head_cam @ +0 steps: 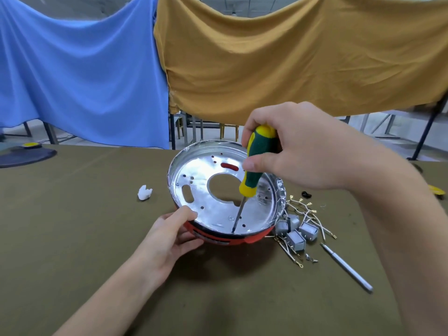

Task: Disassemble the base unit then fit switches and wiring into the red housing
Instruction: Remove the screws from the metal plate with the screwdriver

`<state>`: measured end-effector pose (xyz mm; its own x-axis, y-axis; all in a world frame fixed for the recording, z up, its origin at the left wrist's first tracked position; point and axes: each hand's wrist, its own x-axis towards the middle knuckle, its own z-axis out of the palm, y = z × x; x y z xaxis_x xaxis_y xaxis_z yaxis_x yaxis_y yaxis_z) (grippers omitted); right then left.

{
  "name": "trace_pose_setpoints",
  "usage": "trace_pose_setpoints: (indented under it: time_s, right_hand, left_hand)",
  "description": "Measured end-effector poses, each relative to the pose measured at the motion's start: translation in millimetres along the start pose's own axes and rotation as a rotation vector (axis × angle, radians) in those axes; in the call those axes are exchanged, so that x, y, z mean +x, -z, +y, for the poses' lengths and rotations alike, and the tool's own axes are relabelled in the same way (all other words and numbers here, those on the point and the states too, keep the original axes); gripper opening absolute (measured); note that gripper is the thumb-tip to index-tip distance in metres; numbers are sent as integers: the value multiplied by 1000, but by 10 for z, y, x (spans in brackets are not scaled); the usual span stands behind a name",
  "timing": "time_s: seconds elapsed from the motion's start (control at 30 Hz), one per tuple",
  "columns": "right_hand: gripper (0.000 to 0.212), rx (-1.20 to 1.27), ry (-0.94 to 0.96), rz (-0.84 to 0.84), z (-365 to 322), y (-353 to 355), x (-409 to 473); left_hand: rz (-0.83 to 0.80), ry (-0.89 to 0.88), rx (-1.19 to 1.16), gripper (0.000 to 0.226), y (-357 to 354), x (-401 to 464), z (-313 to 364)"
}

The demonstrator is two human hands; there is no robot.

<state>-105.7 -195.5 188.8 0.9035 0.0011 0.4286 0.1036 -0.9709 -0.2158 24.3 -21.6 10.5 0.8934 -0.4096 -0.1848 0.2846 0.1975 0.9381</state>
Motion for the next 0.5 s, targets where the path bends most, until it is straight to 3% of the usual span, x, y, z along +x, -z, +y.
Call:
trace_pose_setpoints:
  time_s: [0.2,0.43,0.5]
  right_hand:
    - [33,-230,-85,110,-96,-135,3]
    - [26,-16,-33,-154,-69,66,-87]
    - [23,-3,-27,-124,-82,97,-100]
  left_hand:
    - [0,1,-10,55,8,3,5]
    - [18,9,-21,47,8,8,-6]
    - [9,2,-20,48,6,8,-6]
